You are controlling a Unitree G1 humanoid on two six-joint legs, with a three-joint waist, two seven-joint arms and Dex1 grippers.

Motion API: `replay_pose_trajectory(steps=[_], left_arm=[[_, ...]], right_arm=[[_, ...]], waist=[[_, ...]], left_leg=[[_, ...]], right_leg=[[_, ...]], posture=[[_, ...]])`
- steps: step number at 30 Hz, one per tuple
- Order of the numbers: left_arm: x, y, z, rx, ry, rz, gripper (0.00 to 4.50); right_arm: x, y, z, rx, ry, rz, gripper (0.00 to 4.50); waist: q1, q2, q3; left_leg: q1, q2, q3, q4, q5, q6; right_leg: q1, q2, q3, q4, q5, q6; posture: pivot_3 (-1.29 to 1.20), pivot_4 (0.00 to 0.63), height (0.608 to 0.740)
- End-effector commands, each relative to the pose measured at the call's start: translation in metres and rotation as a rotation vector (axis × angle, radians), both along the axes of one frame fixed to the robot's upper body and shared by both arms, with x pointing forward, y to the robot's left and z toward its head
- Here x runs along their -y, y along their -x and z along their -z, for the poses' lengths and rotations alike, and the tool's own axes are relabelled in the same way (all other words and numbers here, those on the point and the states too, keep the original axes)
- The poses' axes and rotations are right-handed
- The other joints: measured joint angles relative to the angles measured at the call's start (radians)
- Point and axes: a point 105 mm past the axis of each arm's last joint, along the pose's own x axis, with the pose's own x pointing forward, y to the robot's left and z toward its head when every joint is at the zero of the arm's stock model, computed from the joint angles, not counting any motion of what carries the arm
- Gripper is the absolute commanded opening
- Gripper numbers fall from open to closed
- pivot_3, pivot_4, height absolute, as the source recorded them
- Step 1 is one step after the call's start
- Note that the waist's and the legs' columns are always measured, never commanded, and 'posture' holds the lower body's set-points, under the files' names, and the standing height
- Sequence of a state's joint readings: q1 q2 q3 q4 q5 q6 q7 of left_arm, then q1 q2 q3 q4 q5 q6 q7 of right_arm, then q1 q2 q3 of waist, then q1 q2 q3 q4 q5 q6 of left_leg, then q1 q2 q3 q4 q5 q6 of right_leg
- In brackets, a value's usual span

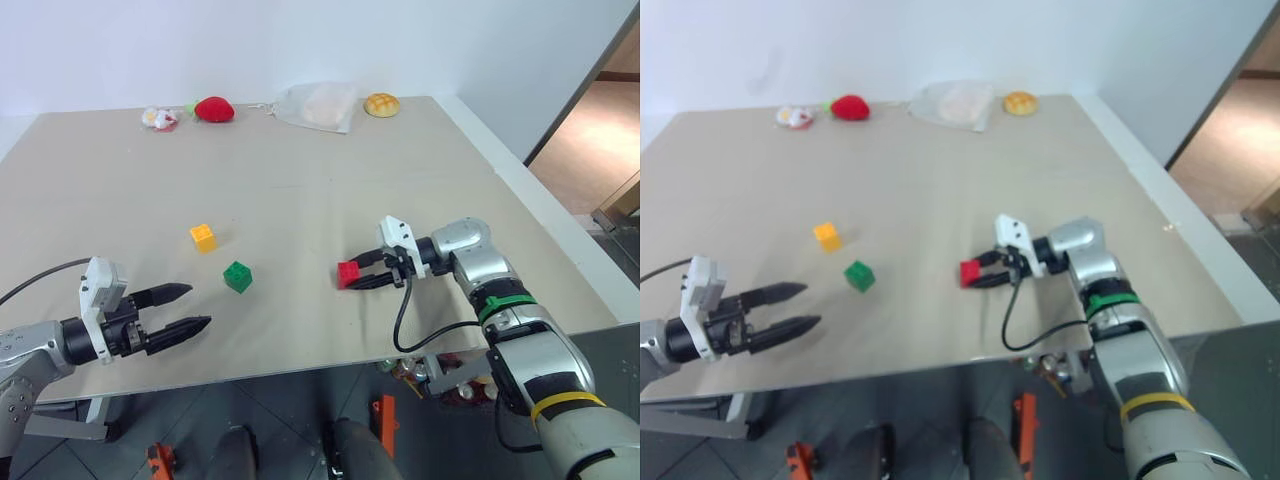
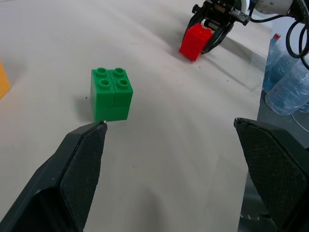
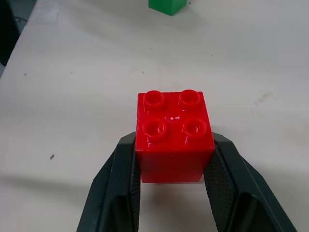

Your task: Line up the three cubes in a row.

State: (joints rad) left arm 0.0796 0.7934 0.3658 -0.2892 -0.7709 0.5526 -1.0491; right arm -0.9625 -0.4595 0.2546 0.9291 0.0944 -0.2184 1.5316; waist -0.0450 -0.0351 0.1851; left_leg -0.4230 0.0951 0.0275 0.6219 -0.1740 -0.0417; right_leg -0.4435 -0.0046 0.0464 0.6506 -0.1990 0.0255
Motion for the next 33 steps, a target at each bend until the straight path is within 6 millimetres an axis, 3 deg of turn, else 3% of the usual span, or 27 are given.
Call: replay_pose_trajectory(steps=[1, 5, 6, 12, 13, 16, 19, 23, 26, 33], left_arm=[[0.005, 0.001, -0.009, 0.034, 0.013, 0.017, 4.38], [0.006, 0.001, -0.008, 0.035, 0.018, 0.017, 4.38], [0.007, 0.001, -0.008, 0.035, 0.020, 0.018, 4.38], [0.008, -0.006, 0.005, 0.019, -0.023, -0.018, 4.38], [0.008, -0.010, 0.010, 0.011, -0.036, -0.037, 4.38], [0.013, -0.018, 0.020, 0.008, -0.067, -0.061, 4.38], [0.019, -0.022, 0.025, 0.004, -0.056, -0.065, 4.38], [0.017, -0.033, 0.030, 0.011, -0.060, -0.103, 4.38], [0.018, -0.043, 0.031, 0.025, -0.043, -0.130, 4.38], [0.029, -0.067, 0.029, 0.050, -0.015, -0.137, 4.38]], right_arm=[[-0.001, 0.003, -0.007, -0.008, -0.010, -0.045, 1.24], [-0.002, 0.003, 0.004, -0.025, 0.013, -0.032, 1.24], [-0.003, 0.002, 0.005, -0.025, 0.017, -0.019, 2.30], [0.007, -0.007, 0.000, 0.020, 0.005, 0.052, 4.34], [0.011, -0.008, -0.004, 0.034, 0.012, 0.059, 4.49], [0.031, -0.004, -0.022, 0.064, 0.031, 0.050, 4.49], [0.057, 0.010, -0.056, 0.121, 0.039, 0.034, 4.49], [0.074, 0.029, -0.088, 0.167, 0.031, 0.038, 4.49], [0.070, 0.037, -0.109, 0.192, -0.043, 0.044, 4.49], [0.038, 0.056, -0.115, 0.185, -0.223, 0.062, 4.49]], waist=[[0.000, 0.000, 0.000], [0.000, 0.000, 0.000], [0.000, 0.000, 0.000], [0.000, 0.000, 0.000], [0.000, 0.000, 0.000], [0.003, 0.000, 0.000], [0.008, 0.001, 0.001], [0.012, 0.001, 0.001], [0.004, 0.001, 0.001], [0.001, 0.001, 0.000]], left_leg=[[0.000, 0.000, 0.000, 0.000, 0.000, 0.000], [0.000, 0.000, 0.000, 0.000, 0.000, 0.000], [0.000, 0.000, 0.000, 0.000, 0.000, 0.000], [0.000, 0.000, 0.000, 0.000, 0.000, 0.000], [0.000, 0.000, 0.000, 0.000, 0.000, 0.000], [0.000, 0.000, 0.000, 0.000, 0.000, 0.000], [0.000, -0.001, 0.001, 0.000, 0.000, 0.000], [0.001, -0.001, 0.001, -0.001, -0.001, -0.001], [0.004, 0.000, 0.000, -0.002, -0.001, 0.000], [0.007, -0.001, 0.000, 0.000, -0.001, 0.000]], right_leg=[[0.000, 0.000, 0.000, 0.000, 0.000, 0.000], [0.000, 0.000, 0.000, 0.000, 0.000, 0.000], [0.000, 0.000, 0.000, 0.000, 0.000, 0.000], [0.000, 0.000, 0.000, 0.000, 0.000, 0.000], [0.000, 0.000, 0.000, 0.000, 0.000, 0.000], [0.001, 0.000, 0.000, 0.001, 0.000, 0.000], [0.000, -0.001, 0.001, 0.000, 0.000, 0.001], [0.000, 0.000, 0.002, 0.000, -0.002, 0.000], [0.000, 0.002, 0.003, 0.001, -0.002, -0.002], [0.001, 0.005, 0.009, 0.002, 0.002, 0.000]], posture=[[0.00, 0.150, 0.740], [0.00, 0.150, 0.740], [0.00, 0.150, 0.740], [0.00, 0.150, 0.740], [0.00, 0.150, 0.740], [0.00, 0.150, 0.740], [0.00, 0.150, 0.740], [0.00, 0.150, 0.740], [0.00, 0.150, 0.740], [0.00, 0.150, 0.740]])
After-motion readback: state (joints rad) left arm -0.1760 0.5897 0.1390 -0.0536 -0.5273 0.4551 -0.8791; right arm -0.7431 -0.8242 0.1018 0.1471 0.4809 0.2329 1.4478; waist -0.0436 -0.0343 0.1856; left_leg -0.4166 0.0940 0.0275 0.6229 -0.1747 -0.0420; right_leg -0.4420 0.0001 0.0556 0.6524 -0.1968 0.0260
